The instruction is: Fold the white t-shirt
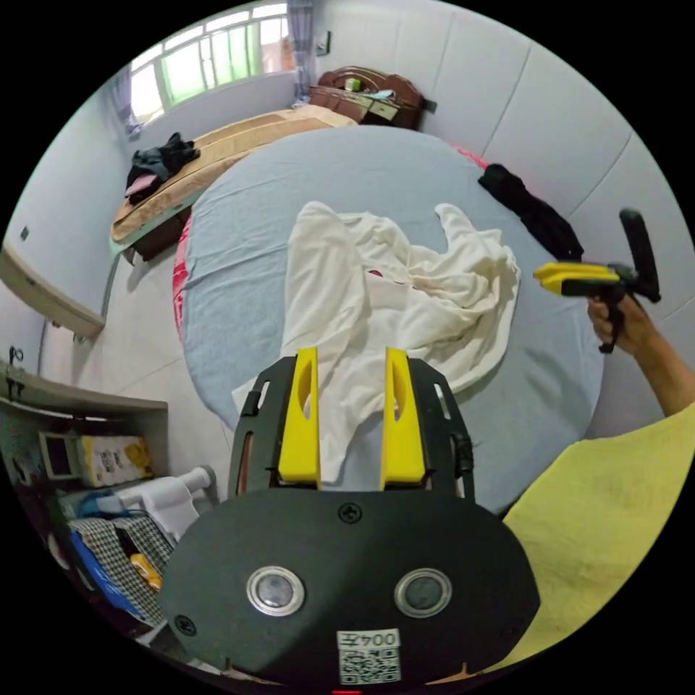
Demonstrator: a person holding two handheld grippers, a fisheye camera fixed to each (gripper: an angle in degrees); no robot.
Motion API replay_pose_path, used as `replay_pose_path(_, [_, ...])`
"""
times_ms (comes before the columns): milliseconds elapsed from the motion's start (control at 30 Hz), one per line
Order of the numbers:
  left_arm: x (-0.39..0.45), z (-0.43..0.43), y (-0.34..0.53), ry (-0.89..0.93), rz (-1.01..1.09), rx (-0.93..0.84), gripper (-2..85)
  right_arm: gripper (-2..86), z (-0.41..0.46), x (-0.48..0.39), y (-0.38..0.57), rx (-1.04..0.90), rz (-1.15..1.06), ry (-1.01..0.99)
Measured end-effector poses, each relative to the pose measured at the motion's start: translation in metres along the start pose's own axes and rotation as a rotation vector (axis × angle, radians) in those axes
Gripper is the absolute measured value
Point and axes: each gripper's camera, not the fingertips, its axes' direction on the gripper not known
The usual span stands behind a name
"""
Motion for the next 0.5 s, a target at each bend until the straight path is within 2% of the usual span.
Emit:
replay_pose_path(200, [0.005, 0.042, -0.038, -0.123, 0.105, -0.11, 11.9, 13.2, 0.081, 0.005, -0.136, -0.058, 0.067, 0.05])
replay_pose_path(300, [-0.004, 0.05, -0.044, -0.15, 0.088, -0.149, 6.9, 14.2, 0.124, 0.007, -0.192, -0.116, 0.1, 0.087])
replay_pose_path(367, [-0.013, 0.04, -0.043, -0.135, 0.06, -0.121, 2.8, 12.1, 0.147, 0.012, -0.219, -0.158, 0.135, 0.113])
replay_pose_path(433, [-0.02, 0.026, -0.041, -0.118, 0.047, -0.096, 1.8, 4.5, 0.166, 0.021, -0.238, -0.188, 0.193, 0.121])
replay_pose_path(500, [-0.029, 0.001, -0.038, -0.105, 0.027, -0.037, 1.2, 1.3, 0.163, 0.026, -0.244, -0.16, 0.232, 0.081])
